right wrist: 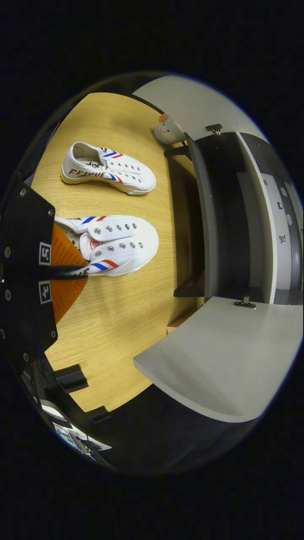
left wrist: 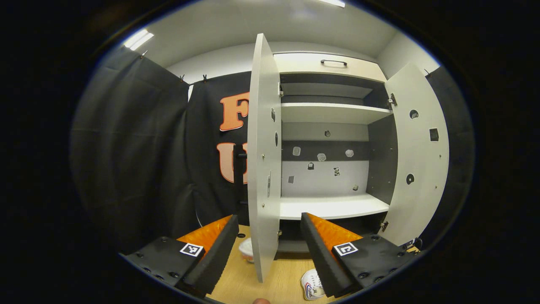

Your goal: Grab one shoe with the right hand and put it into the shoe cabinet, grab the other shoe with the left hand and put it into the shoe cabinet; then close the right door with the right hand and the left door with the left hand.

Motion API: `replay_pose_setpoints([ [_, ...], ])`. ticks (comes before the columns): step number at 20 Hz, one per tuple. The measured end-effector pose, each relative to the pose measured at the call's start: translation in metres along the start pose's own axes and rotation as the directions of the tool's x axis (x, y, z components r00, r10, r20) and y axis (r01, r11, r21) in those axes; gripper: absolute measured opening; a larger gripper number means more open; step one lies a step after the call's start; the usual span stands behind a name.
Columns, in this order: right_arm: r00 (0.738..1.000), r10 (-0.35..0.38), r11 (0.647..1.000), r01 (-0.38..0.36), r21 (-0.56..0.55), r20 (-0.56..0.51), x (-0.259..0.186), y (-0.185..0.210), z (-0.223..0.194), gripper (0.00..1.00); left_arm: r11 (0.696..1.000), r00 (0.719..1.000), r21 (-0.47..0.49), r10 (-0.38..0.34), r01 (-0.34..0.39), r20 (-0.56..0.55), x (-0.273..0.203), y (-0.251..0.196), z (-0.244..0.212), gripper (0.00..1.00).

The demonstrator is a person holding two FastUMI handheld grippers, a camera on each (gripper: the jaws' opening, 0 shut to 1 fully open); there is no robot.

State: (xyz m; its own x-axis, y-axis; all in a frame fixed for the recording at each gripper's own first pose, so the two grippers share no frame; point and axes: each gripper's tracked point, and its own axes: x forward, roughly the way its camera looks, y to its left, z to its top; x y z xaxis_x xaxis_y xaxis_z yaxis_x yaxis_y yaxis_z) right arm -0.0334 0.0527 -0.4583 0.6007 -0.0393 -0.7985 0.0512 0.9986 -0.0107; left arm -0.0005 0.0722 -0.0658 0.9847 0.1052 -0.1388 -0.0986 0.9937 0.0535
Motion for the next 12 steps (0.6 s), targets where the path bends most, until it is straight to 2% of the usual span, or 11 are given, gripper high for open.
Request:
replay_pose_setpoints([
  [3, 0.999, 0.027, 0.999, -0.028, 0.015, 0.044, -0.022, 0.016, 0.031, 0.00, 1.000, 1.000, -0.005, -0.004, 0.005, 0.015, 0.004, 0.007, 0.004, 0.97],
  [5, 0.996, 0.056, 0.998, -0.058, 0.027, 0.076, -0.042, 0.027, 0.058, 0.00, 1.000, 1.000, -0.009, -0.006, 0.006, 0.023, 0.007, 0.012, 0.005, 0.94],
  [8, 0.986, 0.086, 0.996, -0.087, 0.001, 0.146, -0.073, 0.042, 0.098, 0.00, 1.000, 0.999, 0.001, -0.018, 0.018, 0.044, 0.010, 0.017, 0.008, 0.99],
  [12, 0.967, 0.102, 0.994, -0.107, 0.012, 0.232, -0.108, 0.061, 0.159, 0.00, 0.999, 0.998, -0.016, -0.037, 0.038, 0.060, 0.014, 0.020, 0.012, 0.94],
])
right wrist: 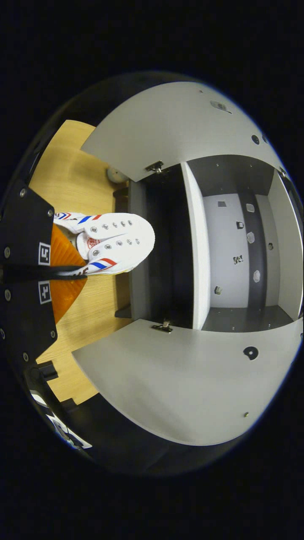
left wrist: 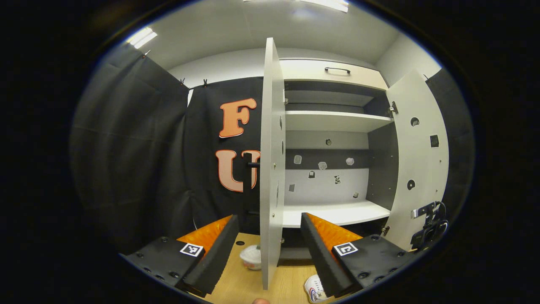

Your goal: Grab one shoe with the right hand and put it into the shoe cabinet, grab the other shoe with the left hand and put it into the shoe cabinet; then close the right door with the right hand and the left door with the left hand.

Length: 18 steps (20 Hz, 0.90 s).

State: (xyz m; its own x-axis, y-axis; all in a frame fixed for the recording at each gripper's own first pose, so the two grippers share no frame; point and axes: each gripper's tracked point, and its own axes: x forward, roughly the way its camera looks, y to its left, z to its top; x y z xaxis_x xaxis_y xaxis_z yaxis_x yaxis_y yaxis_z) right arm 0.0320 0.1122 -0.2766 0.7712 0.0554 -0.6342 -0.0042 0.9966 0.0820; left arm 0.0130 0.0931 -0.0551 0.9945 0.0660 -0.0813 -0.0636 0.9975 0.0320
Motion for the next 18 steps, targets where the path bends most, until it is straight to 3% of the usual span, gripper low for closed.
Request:
replay_pose_setpoints([
  [7, 0.985, 0.039, 0.998, -0.047, 0.045, 0.167, -0.018, 0.033, 0.118, 0.00, 1.000, 1.000, 0.002, -0.020, 0.020, 0.023, 0.005, 0.011, 0.005, 0.94],
  [13, 0.965, 0.018, 0.997, -0.036, 0.065, 0.262, 0.005, 0.040, 0.208, 0.00, 0.999, 0.999, -0.001, -0.033, 0.033, 0.033, 0.006, 0.015, 0.007, 0.94],
  [18, 0.958, -0.023, 0.995, -0.005, 0.099, 0.287, 0.056, 0.033, 0.269, 0.00, 1.000, 0.999, 0.009, -0.014, 0.014, 0.047, -0.001, 0.023, 0.011, 0.96],
])
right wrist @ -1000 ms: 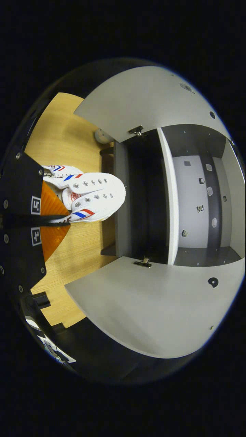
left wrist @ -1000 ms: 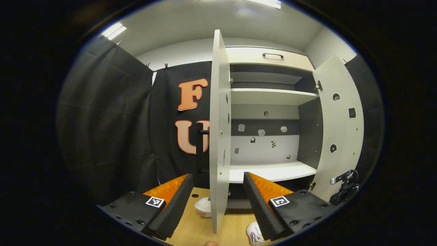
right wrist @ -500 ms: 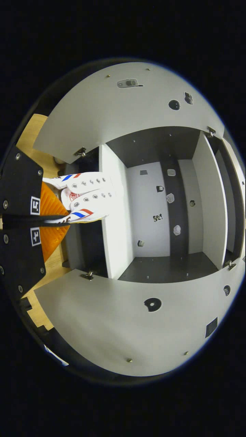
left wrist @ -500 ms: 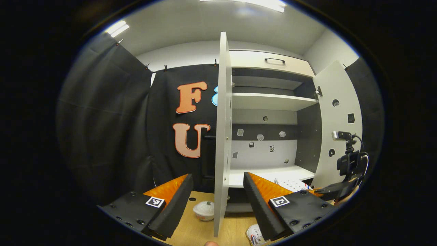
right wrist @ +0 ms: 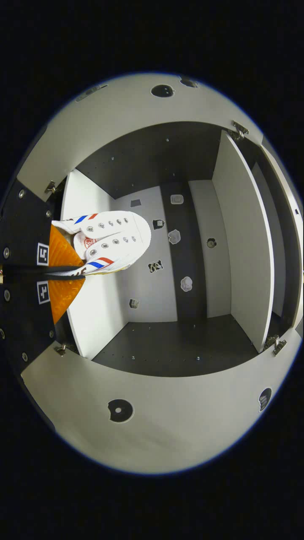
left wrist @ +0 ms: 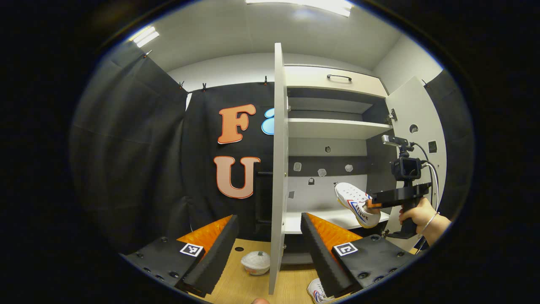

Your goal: Grab one shoe with the right hand and put it into the shoe cabinet, grab the other shoe with the left hand and put it into the shoe cabinet; then close the right door with the right hand and the left door with the left hand.

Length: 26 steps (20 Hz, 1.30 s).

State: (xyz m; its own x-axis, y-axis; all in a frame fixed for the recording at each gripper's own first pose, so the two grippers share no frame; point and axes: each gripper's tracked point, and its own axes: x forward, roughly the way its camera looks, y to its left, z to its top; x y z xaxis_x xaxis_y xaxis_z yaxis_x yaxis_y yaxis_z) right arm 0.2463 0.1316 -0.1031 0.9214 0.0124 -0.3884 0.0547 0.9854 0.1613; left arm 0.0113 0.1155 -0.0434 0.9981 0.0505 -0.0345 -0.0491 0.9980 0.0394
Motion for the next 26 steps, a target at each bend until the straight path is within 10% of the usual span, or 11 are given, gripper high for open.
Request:
replay_pose_setpoints([
  [15, 0.971, -0.178, 0.973, 0.198, 0.116, -0.161, 0.142, -0.055, -0.025, 0.00, 0.992, 0.991, 0.033, 0.123, -0.121, -0.050, -0.014, 0.032, -0.014, 0.99],
  [26, 0.998, -0.069, 0.998, 0.069, -0.009, 0.010, 0.049, -0.030, 0.007, 0.65, 0.999, 0.995, 0.003, 0.054, -0.054, -0.082, -0.008, -0.006, -0.027, 0.94],
])
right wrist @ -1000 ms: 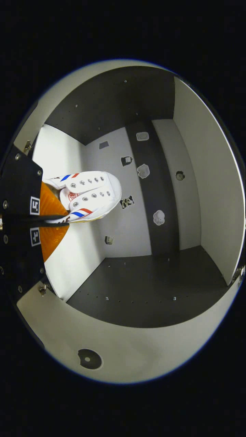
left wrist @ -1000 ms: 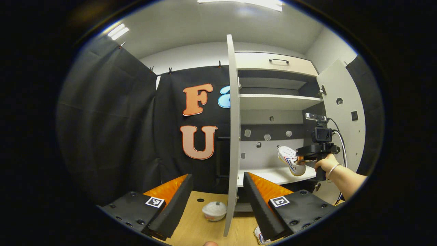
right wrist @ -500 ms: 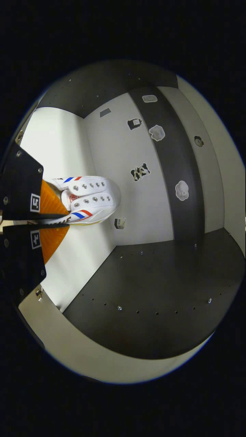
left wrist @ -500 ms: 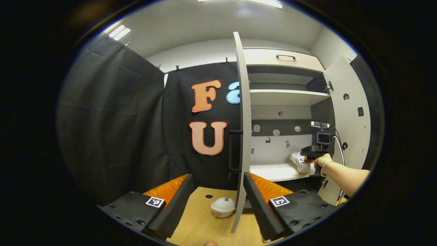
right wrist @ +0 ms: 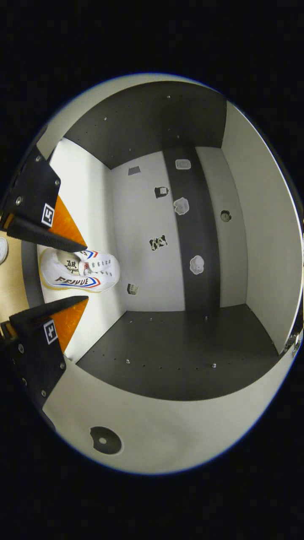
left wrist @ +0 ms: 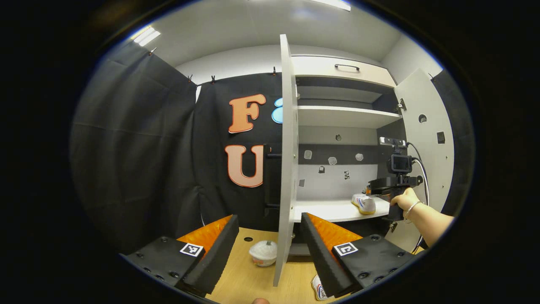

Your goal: Grab one shoe with the right hand and put it into the shoe cabinet, grab the other shoe with the left hand and put it into the shoe cabinet; then close the right door with the right hand and the left door with the left hand.

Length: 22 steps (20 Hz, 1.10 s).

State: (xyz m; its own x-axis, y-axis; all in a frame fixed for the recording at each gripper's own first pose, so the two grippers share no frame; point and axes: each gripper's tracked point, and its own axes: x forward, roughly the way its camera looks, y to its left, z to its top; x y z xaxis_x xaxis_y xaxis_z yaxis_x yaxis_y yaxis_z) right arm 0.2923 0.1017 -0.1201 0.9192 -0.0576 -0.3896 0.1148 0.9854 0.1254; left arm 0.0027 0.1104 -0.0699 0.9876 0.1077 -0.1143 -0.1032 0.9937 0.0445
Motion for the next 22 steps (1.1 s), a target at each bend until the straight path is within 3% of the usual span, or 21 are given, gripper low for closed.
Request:
replay_pose_setpoints([
  [4, 0.995, 0.069, 0.997, -0.068, -0.023, 0.073, -0.061, 0.002, 0.011, 0.90, 0.999, 0.998, -0.014, -0.050, 0.049, -0.030, 0.004, -0.027, -0.014, 0.94],
  [5, 0.993, 0.078, 0.997, -0.076, -0.023, 0.089, -0.075, 0.000, 0.014, 0.92, 0.998, 0.997, -0.019, -0.061, 0.060, -0.040, 0.004, -0.034, -0.019, 0.94],
  [9, 0.982, 0.113, 0.994, -0.111, -0.018, 0.149, -0.123, -0.019, 0.018, 0.93, 0.995, 0.991, -0.014, -0.097, 0.096, -0.095, 0.005, -0.062, -0.046, 0.94],
  [11, 0.978, 0.111, 0.994, -0.111, -0.008, 0.179, -0.146, -0.035, 0.016, 0.93, 0.995, 0.988, -0.005, -0.103, 0.104, -0.117, 0.008, -0.072, -0.060, 0.99],
  [13, 0.976, 0.114, 0.993, -0.116, -0.002, 0.186, -0.162, -0.045, 0.010, 0.93, 0.993, 0.982, -0.016, -0.120, 0.119, -0.146, 0.010, -0.084, -0.078, 0.94],
  [15, 0.973, 0.122, 0.993, -0.120, -0.018, 0.195, -0.180, -0.056, 0.007, 0.92, 0.991, 0.972, -0.038, -0.131, 0.126, -0.196, 0.014, -0.093, -0.106, 0.96],
  [19, 0.966, 0.093, 0.996, -0.091, -0.021, 0.240, -0.207, -0.084, 0.014, 0.92, 0.991, 0.942, -0.020, -0.135, 0.136, -0.308, 0.020, -0.106, -0.168, 0.96],
  [22, 0.962, 0.082, 0.997, -0.077, -0.030, 0.261, -0.226, -0.101, 0.015, 0.92, 0.986, 0.898, -0.012, -0.156, 0.165, -0.411, 0.021, -0.120, -0.226, 0.97],
])
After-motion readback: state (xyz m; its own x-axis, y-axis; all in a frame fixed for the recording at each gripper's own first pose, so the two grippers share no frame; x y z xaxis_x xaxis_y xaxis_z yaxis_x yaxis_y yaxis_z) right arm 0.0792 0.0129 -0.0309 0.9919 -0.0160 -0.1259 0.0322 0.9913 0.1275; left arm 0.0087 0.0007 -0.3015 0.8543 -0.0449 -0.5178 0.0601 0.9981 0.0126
